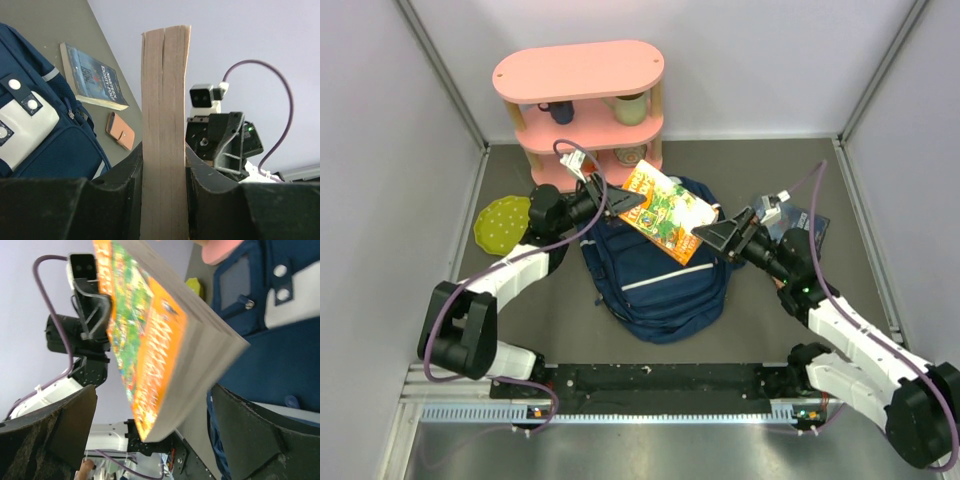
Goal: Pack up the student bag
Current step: Pick up the book from the center of the board.
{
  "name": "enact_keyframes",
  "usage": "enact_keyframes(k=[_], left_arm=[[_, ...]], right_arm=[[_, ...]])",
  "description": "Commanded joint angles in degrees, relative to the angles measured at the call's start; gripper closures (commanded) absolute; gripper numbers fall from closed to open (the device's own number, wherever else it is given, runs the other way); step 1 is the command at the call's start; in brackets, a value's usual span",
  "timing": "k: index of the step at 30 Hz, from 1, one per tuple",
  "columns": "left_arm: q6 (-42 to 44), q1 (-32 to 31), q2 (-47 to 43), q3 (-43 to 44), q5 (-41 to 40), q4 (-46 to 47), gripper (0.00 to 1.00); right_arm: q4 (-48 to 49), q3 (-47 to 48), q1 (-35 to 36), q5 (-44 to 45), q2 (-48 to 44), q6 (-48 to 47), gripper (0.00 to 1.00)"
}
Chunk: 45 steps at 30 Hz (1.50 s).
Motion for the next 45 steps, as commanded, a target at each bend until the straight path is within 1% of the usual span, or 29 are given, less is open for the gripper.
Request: enact_keyframes(k=[1, 7, 8, 11, 13, 15, 17, 18, 20, 21, 23, 24, 26, 28, 32, 36, 37, 38, 39, 40, 41, 43, 44, 45], left_arm=[[-6.90, 0.29, -0.49, -1.26, -4.09, 16.36, 1.00], [-9.46, 0.20, 1.53, -1.88, -3.56, 20.67, 1.00], [-9.89, 0.20, 1.71, -1.88, -3.30, 20.68, 1.00], [-9.46, 0.20, 1.80, -2.05, -2.77, 20.51, 1.00], [-9.11, 0.20, 1.62, -2.32, -2.86, 19.98, 1.00], [-8.41, 0.20, 1.53, -2.40, -2.69, 18.93, 1.00], [-7.62, 0.20, 1.45, -2.32, -2.51, 17.79, 1.00], [-7.35, 0.20, 1.45, -2.14, -2.60, 17.44, 1.00], [-7.00, 0.20, 1.45, -1.97, -2.33, 16.91, 1.00], [-7.00, 0.20, 1.53, -1.79, -2.33, 16.90, 1.00], [-7.00, 0.20, 1.80, -1.62, -2.25, 16.99, 1.00], [-7.00, 0.20, 1.88, -1.61, -2.25, 16.99, 1.00], [-7.09, 0.20, 2.24, -1.61, -2.16, 17.08, 1.00], [-7.26, 0.20, 2.50, -1.70, -1.98, 17.34, 1.00], [-7.87, 0.20, 3.11, -2.14, -2.24, 18.48, 1.00], [-9.11, 0.20, 4.52, -1.79, -1.81, 20.42, 1.00], [-9.28, 0.20, 4.61, -1.70, -1.81, 20.59, 1.00], [-9.37, 0.11, 4.70, -1.70, -1.72, 20.77, 1.00], [-9.28, 0.20, 4.78, -1.70, -1.54, 20.68, 1.00], [-8.67, 0.11, 4.70, -1.62, -1.45, 20.42, 1.00], [-8.23, 0.11, 4.61, -1.53, -1.28, 19.29, 1.00], [-6.31, 0.11, 4.35, -1.00, -0.40, 17.27, 1.00], [-5.34, 0.11, 4.17, -0.74, -0.05, 14.47, 0.95], [-4.28, 0.11, 3.74, -0.39, 0.30, 12.70, 0.75]], right_arm=[[2.89, -3.61, 0.41, 3.12, -0.68, 3.23, 0.05], [10.62, -4.06, 0.58, 1.71, 3.53, 6.74, 0.05], [14.90, -4.58, 0.67, 1.62, 4.93, 7.97, 0.05], [20.90, -4.85, 0.67, 1.62, 7.48, 10.35, 0.05], [22.23, -3.98, 0.58, 0.92, 8.63, 10.97, 0.05], [23.46, -2.83, 0.67, 0.66, 10.12, 11.06, 0.07], [25.13, -2.48, 0.58, 1.01, 10.83, 11.85, 0.14], [25.66, -2.22, 0.58, 1.09, 11.53, 11.94, 0.22], [26.80, -1.34, 0.67, 0.66, 12.50, 12.29, 0.27], [27.68, -1.16, 0.58, 0.57, 13.46, 12.64, 0.33], [30.58, -0.81, 0.58, 0.22, 14.52, 13.78, 0.39], [31.20, -0.72, 0.58, 0.13, 15.40, 14.13, 0.46], [32.52, -0.28, 0.58, -0.40, 16.19, 15.10, 0.52], [33.40, -0.10, 0.58, -1.27, 17.24, 16.32, 0.55], [34.63, 0.16, 0.58, -2.16, 18.48, 17.21, 0.52], [35.16, 0.07, 0.58, -2.16, 18.83, 17.65, 0.58], [35.16, 0.07, 0.67, -2.24, 18.92, 17.74, 0.65], [35.42, 0.07, 0.58, -2.33, 18.92, 17.65, 0.75], [35.25, -0.01, 0.67, -2.25, 18.75, 17.74, 0.90], [35.07, -0.02, 0.67, -2.16, 18.66, 17.48, 0.97], [34.63, -0.02, 0.58, -2.16, 18.48, 17.13, 1.00], [32.53, -0.19, 0.58, -1.81, 17.52, 15.72, 1.00], [31.65, -0.28, 0.67, -1.46, 16.99, 15.19, 1.00], [29.03, -0.45, 0.58, -1.11, 15.33, 13.88, 1.00]])
